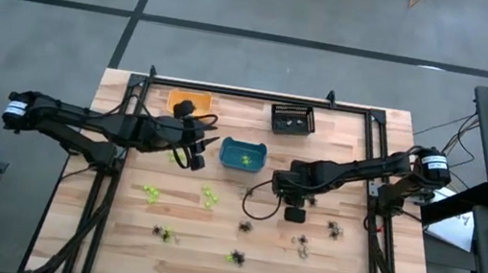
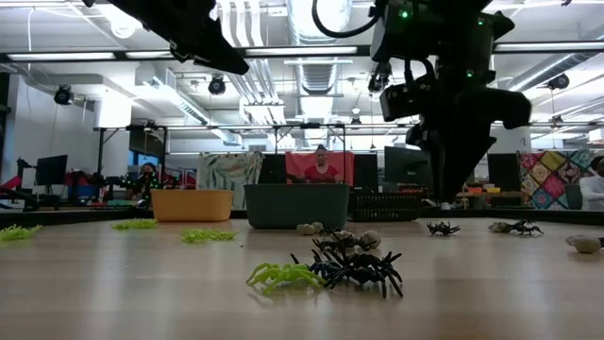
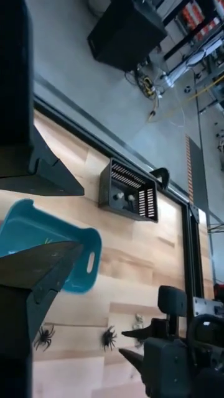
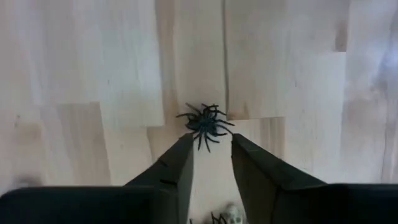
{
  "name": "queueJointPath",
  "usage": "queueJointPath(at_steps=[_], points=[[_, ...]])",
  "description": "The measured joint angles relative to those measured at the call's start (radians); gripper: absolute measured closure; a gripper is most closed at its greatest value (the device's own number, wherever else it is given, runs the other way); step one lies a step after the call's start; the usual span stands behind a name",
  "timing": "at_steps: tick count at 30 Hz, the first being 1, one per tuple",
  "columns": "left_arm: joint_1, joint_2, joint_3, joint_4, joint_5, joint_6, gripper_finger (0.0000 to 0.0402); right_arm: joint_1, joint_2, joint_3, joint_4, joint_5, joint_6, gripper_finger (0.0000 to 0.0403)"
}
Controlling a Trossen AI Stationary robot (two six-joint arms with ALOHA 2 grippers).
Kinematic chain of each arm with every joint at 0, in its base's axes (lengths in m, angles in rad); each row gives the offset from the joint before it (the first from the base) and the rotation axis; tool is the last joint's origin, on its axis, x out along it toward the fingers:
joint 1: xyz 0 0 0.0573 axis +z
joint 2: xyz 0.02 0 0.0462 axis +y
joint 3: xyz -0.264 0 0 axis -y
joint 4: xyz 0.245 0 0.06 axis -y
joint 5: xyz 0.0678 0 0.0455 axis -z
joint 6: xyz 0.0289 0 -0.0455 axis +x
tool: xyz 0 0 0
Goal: Sort Halloween decoration
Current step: Put the black spider toy into the yellow bin
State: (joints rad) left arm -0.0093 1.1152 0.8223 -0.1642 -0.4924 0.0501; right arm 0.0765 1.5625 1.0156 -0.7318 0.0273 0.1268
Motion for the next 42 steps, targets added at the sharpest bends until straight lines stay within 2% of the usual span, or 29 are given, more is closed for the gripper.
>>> queueJointPath(at_steps=[6,13,20,32,42], points=[[0.000,0.000,0.000,0.001,-0.007,0.025,0.0291,0.005,0.019,-0.008,0.048,0.000,0.020,0.0257],[0.000,0.000,0.000,0.008,-0.007,0.057,0.0291,0.004,0.083,-0.009,0.061,0.001,0.035,0.0254],[0.000,0.000,0.000,0.011,-0.007,0.069,0.0291,0.004,0.122,-0.009,0.064,-0.003,0.057,0.0293],[0.000,0.000,0.000,0.012,-0.007,0.066,0.0291,0.004,0.072,-0.010,0.056,-0.002,0.057,0.0386],[0.000,0.000,0.000,0.012,-0.007,0.065,0.0291,0.003,0.045,-0.010,0.056,-0.008,0.057,0.0394]])
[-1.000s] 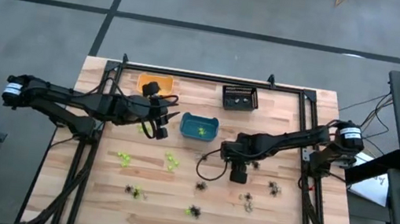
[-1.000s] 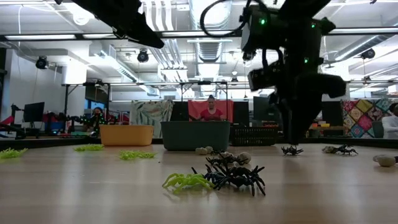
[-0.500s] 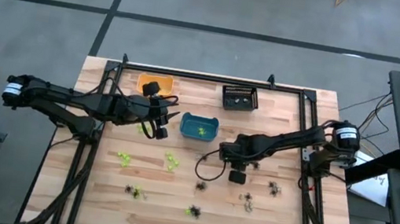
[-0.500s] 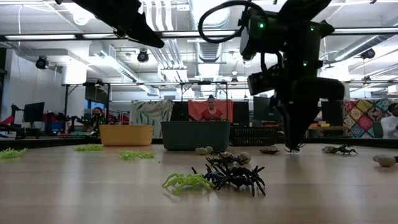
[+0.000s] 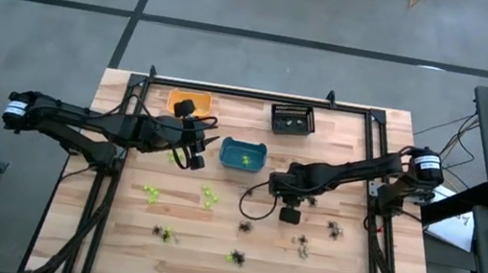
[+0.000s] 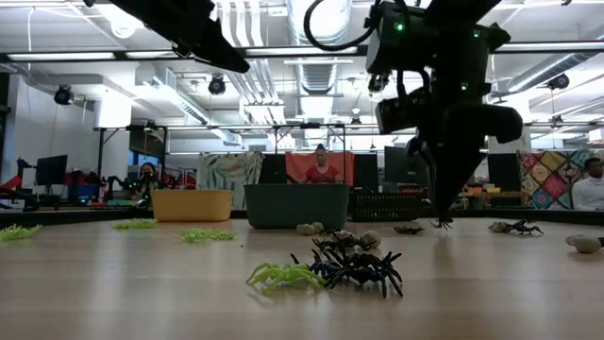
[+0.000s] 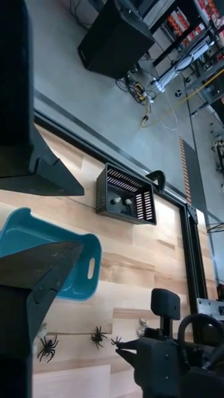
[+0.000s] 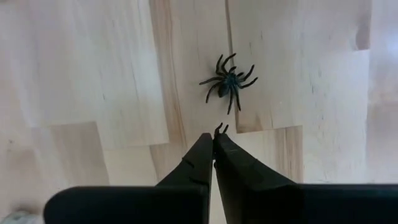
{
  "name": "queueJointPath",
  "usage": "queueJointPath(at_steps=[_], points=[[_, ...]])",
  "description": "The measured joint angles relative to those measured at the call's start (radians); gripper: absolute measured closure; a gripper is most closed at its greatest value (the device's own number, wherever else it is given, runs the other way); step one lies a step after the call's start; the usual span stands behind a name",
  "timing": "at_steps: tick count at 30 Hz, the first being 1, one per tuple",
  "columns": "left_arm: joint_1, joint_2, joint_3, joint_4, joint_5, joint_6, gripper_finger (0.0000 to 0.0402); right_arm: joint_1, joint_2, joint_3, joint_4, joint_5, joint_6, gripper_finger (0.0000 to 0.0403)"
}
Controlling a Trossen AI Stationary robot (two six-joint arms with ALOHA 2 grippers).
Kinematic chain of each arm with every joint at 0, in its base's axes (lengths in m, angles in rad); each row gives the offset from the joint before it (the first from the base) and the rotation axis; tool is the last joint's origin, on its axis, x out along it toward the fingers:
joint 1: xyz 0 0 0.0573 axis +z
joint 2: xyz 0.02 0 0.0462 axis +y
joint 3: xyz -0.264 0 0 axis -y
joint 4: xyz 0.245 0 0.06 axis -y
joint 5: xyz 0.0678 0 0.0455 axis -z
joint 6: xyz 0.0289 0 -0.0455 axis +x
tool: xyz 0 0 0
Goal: Sort Halloween decoration
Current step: Put the black spider toy into the yellow bin
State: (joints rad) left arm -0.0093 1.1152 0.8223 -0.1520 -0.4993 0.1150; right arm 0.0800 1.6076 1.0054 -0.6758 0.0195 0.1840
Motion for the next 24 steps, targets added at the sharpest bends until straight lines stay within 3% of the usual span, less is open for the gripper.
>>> queueJointPath(at_steps=[12,20,24], points=[[0.000,0.000,0.000,0.005,0.003,-0.001,0.0291,-0.018,-0.199,-0.024,0.086,-0.026,-0.056,0.0394],[0.000,0.000,-0.001,0.008,0.152,-0.001,0.0291,-0.092,-0.338,-0.214,0.621,-0.174,-0.166,0.0394],[0.000,-0.001,-0.017,0.036,0.162,0.015,0.0291,-0.152,-0.344,-0.321,0.928,-0.265,-0.197,0.0394]])
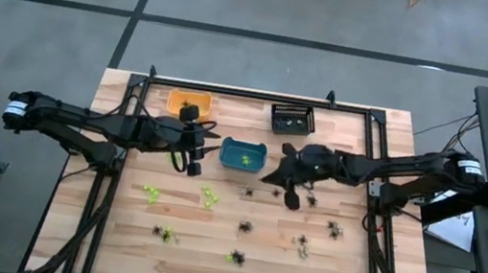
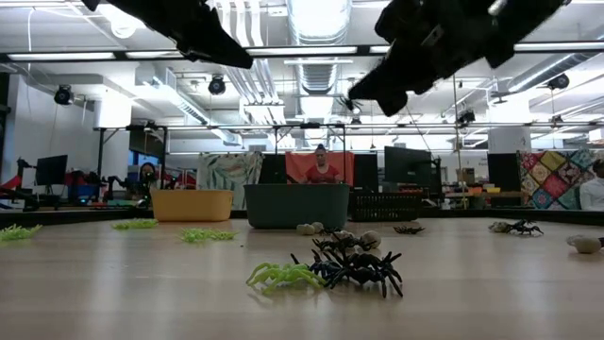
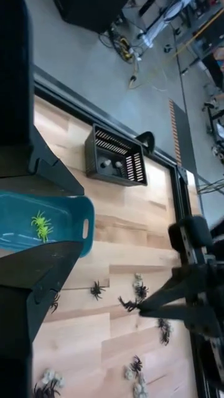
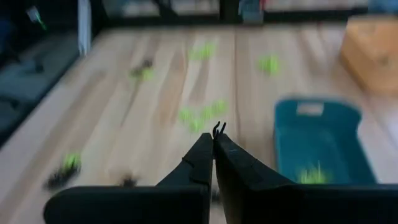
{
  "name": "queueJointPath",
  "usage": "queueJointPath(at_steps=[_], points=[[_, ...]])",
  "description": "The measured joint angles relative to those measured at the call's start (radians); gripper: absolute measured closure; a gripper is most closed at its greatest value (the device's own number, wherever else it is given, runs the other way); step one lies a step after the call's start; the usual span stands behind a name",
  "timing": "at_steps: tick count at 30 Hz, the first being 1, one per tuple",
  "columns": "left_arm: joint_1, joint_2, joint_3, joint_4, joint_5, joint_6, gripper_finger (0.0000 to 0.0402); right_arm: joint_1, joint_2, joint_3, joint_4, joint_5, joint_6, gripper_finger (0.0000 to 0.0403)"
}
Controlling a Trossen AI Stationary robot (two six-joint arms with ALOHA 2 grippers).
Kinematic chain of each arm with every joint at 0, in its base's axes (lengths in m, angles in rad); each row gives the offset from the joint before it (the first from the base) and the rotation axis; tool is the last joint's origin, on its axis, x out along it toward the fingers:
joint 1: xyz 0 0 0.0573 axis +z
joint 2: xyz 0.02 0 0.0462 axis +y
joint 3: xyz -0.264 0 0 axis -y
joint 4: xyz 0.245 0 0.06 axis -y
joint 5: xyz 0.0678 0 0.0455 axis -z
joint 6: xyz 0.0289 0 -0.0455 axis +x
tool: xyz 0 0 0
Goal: Sort Halloween decoration
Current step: Put the black spider toy into the yellow bin
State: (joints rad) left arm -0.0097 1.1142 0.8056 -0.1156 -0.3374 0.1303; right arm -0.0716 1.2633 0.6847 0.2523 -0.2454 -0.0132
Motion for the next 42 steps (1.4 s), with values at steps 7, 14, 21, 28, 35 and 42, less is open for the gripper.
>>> queueJointPath(at_steps=[7,14,21,28,35,42], points=[[0.000,-0.003,-0.047,0.076,0.015,0.077,0.0291,-0.096,0.015,-0.088,0.366,-0.095,-0.014,0.0394],[0.060,-0.003,-0.047,0.080,0.015,0.193,0.0294,-0.220,0.028,-0.046,0.413,-0.105,-0.015,0.0394],[0.193,-0.004,-0.047,0.075,0.015,0.242,0.0309,-0.370,0.132,0.060,0.412,-0.338,0.036,0.0394],[0.269,-0.004,-0.088,0.073,0.189,0.207,0.0323,-0.387,0.265,0.104,0.409,-0.445,0.100,0.0394],[0.367,-0.004,-0.111,0.089,0.193,0.224,0.0324,-0.402,0.401,0.164,0.407,-0.447,0.136,0.0394],[0.450,-0.005,-0.112,0.087,0.307,0.186,0.0324,-0.402,0.535,0.300,0.402,-0.558,0.219,0.0394]])
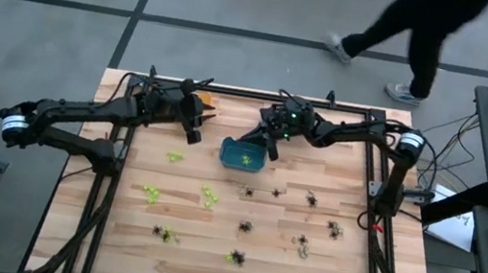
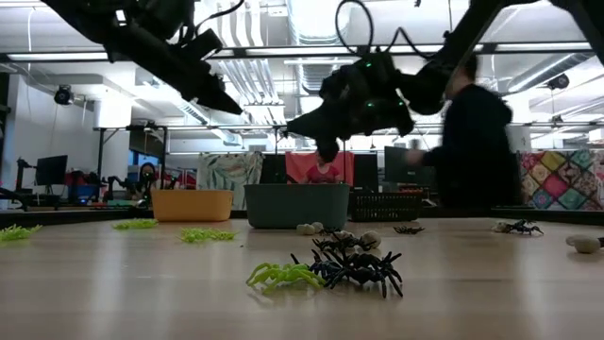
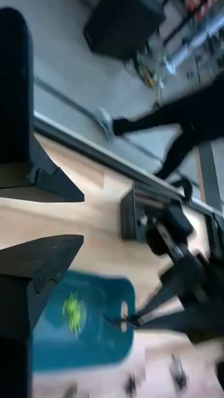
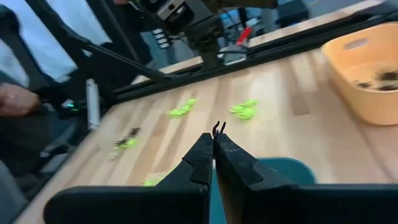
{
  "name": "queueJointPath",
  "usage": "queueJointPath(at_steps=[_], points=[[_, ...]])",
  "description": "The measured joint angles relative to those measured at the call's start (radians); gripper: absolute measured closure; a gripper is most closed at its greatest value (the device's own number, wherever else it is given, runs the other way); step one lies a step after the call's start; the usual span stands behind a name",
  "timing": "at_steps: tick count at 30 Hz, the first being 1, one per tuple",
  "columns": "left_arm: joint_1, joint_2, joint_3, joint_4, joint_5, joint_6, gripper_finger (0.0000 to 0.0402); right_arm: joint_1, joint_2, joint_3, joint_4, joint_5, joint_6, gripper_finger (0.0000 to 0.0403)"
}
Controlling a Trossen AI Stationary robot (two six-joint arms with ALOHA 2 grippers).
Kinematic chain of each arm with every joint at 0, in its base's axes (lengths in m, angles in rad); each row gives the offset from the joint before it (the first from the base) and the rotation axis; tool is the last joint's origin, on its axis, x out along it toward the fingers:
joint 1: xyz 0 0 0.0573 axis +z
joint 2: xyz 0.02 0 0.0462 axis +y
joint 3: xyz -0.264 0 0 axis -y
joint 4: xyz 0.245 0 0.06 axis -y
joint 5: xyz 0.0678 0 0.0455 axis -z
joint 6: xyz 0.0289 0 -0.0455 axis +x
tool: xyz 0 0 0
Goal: Sort Halloween decoration
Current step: Put the black spider toy into the yellow bin
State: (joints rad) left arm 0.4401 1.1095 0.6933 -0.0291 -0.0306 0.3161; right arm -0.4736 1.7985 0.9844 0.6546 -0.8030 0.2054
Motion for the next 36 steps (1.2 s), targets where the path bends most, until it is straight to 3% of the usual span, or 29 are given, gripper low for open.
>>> queueJointPath(at_steps=[7,14,19,25,31,36], points=[[0.001,0.000,-0.002,-0.042,0.017,-0.022,0.0324,0.020,0.045,0.108,-0.253,-0.031,0.001,0.0394],[0.018,-0.002,-0.002,-0.041,0.016,0.061,0.0324,0.026,0.045,0.228,-0.736,-0.006,-0.180,0.0394],[0.110,-0.023,0.004,-0.041,0.014,0.108,0.0324,-0.009,0.045,0.316,-0.946,0.033,-0.323,0.0394],[0.223,-0.063,0.040,-0.023,0.027,0.011,0.0324,-0.049,0.072,0.405,-0.965,-0.013,-0.333,0.0394],[0.251,-0.126,0.047,-0.033,0.100,-0.064,0.0324,-0.050,0.092,0.429,-0.964,-0.037,-0.320,0.0394],[0.251,-0.144,0.039,-0.059,0.093,-0.068,0.0324,-0.042,0.130,0.422,-0.677,-0.026,-0.290,0.0394]])
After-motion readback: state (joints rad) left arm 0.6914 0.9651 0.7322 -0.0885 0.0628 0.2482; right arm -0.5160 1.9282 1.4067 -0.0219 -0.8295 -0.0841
